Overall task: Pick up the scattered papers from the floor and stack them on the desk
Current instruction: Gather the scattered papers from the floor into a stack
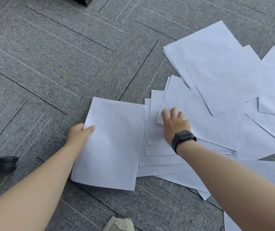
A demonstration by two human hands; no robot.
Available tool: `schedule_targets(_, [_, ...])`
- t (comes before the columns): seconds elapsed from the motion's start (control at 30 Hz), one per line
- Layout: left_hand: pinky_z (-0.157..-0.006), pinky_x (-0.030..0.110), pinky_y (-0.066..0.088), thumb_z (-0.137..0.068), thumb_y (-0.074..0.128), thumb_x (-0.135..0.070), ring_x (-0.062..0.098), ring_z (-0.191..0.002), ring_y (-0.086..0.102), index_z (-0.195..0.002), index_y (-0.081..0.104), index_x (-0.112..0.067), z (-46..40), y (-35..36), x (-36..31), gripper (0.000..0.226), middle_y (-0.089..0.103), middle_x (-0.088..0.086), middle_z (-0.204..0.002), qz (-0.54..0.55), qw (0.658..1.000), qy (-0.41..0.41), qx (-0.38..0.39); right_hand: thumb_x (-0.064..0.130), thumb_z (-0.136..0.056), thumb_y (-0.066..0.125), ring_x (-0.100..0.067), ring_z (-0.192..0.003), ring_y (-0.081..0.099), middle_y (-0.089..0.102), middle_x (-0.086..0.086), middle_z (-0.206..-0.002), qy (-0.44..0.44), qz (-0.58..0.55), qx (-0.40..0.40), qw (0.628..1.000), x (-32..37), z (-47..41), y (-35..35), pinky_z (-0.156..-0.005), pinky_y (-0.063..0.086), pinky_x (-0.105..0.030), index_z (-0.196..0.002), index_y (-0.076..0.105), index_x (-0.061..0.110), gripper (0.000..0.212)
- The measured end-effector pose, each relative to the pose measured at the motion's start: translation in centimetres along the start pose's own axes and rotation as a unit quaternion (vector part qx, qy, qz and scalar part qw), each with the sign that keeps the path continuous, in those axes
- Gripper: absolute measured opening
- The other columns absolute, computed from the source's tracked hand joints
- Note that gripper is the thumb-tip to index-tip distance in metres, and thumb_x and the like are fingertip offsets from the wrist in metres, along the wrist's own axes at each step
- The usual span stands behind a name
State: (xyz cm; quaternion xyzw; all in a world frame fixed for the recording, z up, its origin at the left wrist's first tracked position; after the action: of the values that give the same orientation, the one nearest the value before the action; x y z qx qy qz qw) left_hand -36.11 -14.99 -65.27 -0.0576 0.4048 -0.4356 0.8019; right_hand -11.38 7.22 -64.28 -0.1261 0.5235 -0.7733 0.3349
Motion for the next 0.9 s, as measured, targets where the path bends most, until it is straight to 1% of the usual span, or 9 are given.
schedule_targets(0.1, [-0.067,0.033,0.047,-0.088,0.062,-0.017,0.023,-0.074,0.057,-0.091,0.061,-0.006,0.2,0.0,0.0,0.011,0.063,0.012,-0.084,0.054,0.999,0.002,-0.002,0.003,-0.085,0.04,-0.033,-0.103,0.051,0.042,-0.017,-0.131,-0.023,0.004,-0.021,1.0,-0.8,-0.2,-0.5,-0.058,0.035,-0.034,-0.132,0.034,0.013,0.049])
schedule_targets(0.23, [-0.087,0.048,0.051,-0.091,0.06,-0.016,0.026,-0.085,0.062,-0.088,0.062,-0.011,0.0,0.7,0.0,0.006,0.068,0.007,-0.089,0.108,0.994,-0.004,0.013,0.0,-0.084,0.039,-0.033,-0.085,0.063,0.057,-0.011,-0.103,-0.022,-0.074,-0.031,0.997,-2.2,-0.7,-2.8,-0.059,0.033,-0.034,-0.11,0.048,0.012,0.03])
schedule_targets(0.3, [-0.085,0.043,0.051,-0.094,0.056,-0.012,0.025,-0.086,0.064,-0.087,0.063,-0.014,0.6,1.5,-0.4,0.011,0.068,0.004,-0.091,0.135,0.99,-0.014,0.032,0.002,-0.084,0.039,-0.034,-0.078,0.059,0.061,-0.012,-0.094,-0.001,-0.129,-0.033,0.991,-2.4,-1.2,-4.7,-0.061,0.034,-0.033,-0.104,0.048,0.011,0.024])
schedule_targets(0.37, [-0.079,0.037,0.052,-0.096,0.053,-0.009,0.023,-0.085,0.065,-0.092,0.064,-0.015,1.4,2.6,-1.0,0.013,0.069,0.003,-0.095,0.174,0.983,-0.016,0.056,0.005,-0.084,0.039,-0.032,-0.075,0.049,0.055,-0.012,-0.084,0.026,-0.201,-0.018,0.979,-1.9,-2.0,-6.7,-0.063,0.035,-0.032,-0.103,0.048,0.013,0.022])
schedule_targets(0.47, [-0.078,0.036,0.052,-0.097,0.05,-0.008,0.022,-0.085,0.065,-0.097,0.063,-0.014,2.4,3.7,-1.6,0.014,0.068,0.006,-0.099,0.2,0.977,-0.019,0.071,0.01,-0.083,0.04,-0.032,-0.074,0.053,0.056,-0.011,-0.083,0.037,-0.311,-0.011,0.95,0.4,-3.4,-8.7,-0.064,0.042,-0.033,-0.09,0.047,0.01,0.01])
schedule_targets(0.57, [-0.078,0.036,0.053,-0.098,0.049,-0.008,0.024,-0.086,0.065,-0.099,0.063,-0.014,3.0,4.4,-1.7,0.015,0.069,0.007,-0.1,0.21,0.974,-0.021,0.081,0.015,-0.082,0.037,-0.036,-0.067,0.069,0.066,-0.015,-0.086,0.043,-0.43,0.014,0.902,3.5,-4.0,-9.3,-0.064,0.058,-0.042,-0.094,0.053,0.007,0.021])
schedule_targets(0.67, [-0.08,0.038,0.051,-0.099,0.046,-0.007,0.024,-0.086,0.065,-0.099,0.063,-0.014,3.3,5.2,-1.4,0.019,0.069,0.009,-0.1,0.226,0.969,-0.03,0.092,0.01,-0.081,0.034,-0.031,-0.052,0.069,0.067,-0.017,-0.083,0.06,-0.523,0.063,0.848,6.5,-4.3,-8.9,-0.053,0.059,-0.038,-0.098,0.052,0.006,0.025])
schedule_targets(0.77, [-0.079,0.035,0.05,-0.1,0.042,-0.009,0.022,-0.088,0.066,-0.102,0.065,-0.016,3.7,5.9,-1.2,0.024,0.071,0.006,-0.101,0.244,0.964,-0.034,0.101,0.008,-0.08,0.034,-0.029,-0.05,0.067,0.067,-0.018,-0.088,0.059,-0.551,0.086,0.828,9.2,-4.4,-8.6,-0.05,0.058,-0.035,-0.099,0.052,0.005,0.027])
schedule_targets(0.9, [-0.088,0.036,0.051,-0.094,0.052,-0.042,0.017,-0.103,0.068,-0.116,0.067,-0.023,4.4,6.8,-1.2,0.032,0.073,-0.002,-0.112,0.262,0.951,-0.015,0.161,0.01,-0.084,0.036,-0.028,-0.051,0.068,0.069,-0.018,-0.089,0.042,-0.554,0.115,0.823,12.1,-4.5,-7.8,-0.056,0.06,-0.037,-0.103,0.054,0.004,0.027])
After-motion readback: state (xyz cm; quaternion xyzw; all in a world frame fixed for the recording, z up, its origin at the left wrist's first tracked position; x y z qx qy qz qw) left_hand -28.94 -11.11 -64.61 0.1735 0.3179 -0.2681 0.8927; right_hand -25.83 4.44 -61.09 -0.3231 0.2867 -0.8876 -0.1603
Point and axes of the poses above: each hand's wrist, its own z-axis away from the middle knuckle, its own y-axis out of the palm, x = y × z, the point moved 5 cm from there along -z, towards the middle knuckle
